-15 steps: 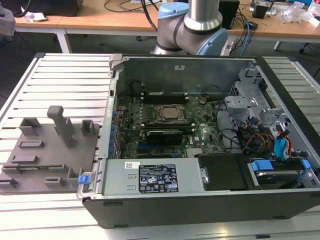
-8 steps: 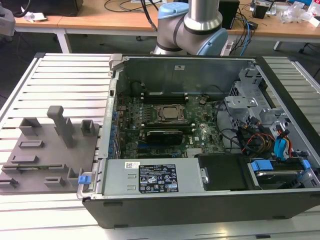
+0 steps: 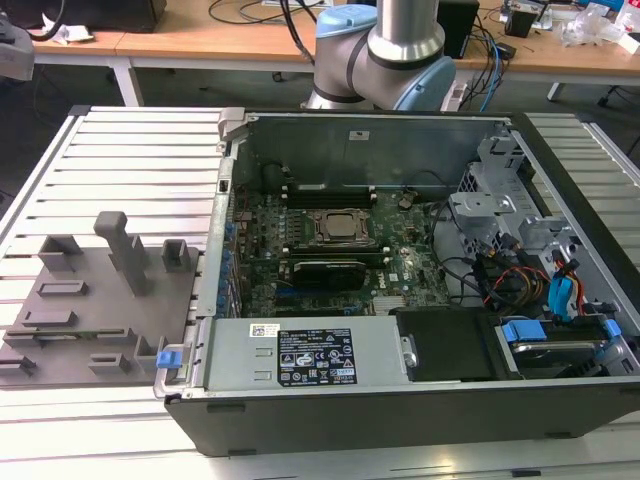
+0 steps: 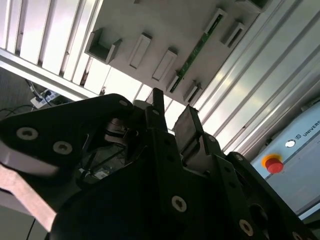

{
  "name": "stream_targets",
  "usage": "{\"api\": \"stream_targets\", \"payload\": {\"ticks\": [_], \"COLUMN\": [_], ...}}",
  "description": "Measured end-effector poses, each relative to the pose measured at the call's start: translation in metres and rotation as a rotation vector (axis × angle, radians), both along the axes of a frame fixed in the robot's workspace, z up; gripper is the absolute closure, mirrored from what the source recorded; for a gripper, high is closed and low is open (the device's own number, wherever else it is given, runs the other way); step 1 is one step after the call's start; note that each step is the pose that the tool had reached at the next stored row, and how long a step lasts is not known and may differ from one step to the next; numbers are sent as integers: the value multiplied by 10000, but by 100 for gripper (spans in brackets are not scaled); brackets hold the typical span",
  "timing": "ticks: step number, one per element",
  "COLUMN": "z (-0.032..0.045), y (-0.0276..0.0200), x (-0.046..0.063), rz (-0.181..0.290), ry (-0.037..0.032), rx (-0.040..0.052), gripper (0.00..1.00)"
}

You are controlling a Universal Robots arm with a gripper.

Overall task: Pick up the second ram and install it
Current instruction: 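Pick up the second ram and move it above second insertion slot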

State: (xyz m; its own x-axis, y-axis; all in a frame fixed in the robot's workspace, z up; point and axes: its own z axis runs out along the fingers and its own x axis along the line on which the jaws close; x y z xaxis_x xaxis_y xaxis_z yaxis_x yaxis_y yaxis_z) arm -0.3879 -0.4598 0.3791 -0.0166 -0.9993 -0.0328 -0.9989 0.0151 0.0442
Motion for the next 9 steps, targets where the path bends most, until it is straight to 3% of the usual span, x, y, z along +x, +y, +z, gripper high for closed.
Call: {"api": "stream_targets", "payload": {"ticks": [9], "z": [-95], "y": [0], "x": [0], "rz": [0], "ry": [0], "rx": [1], "gripper": [64]}}
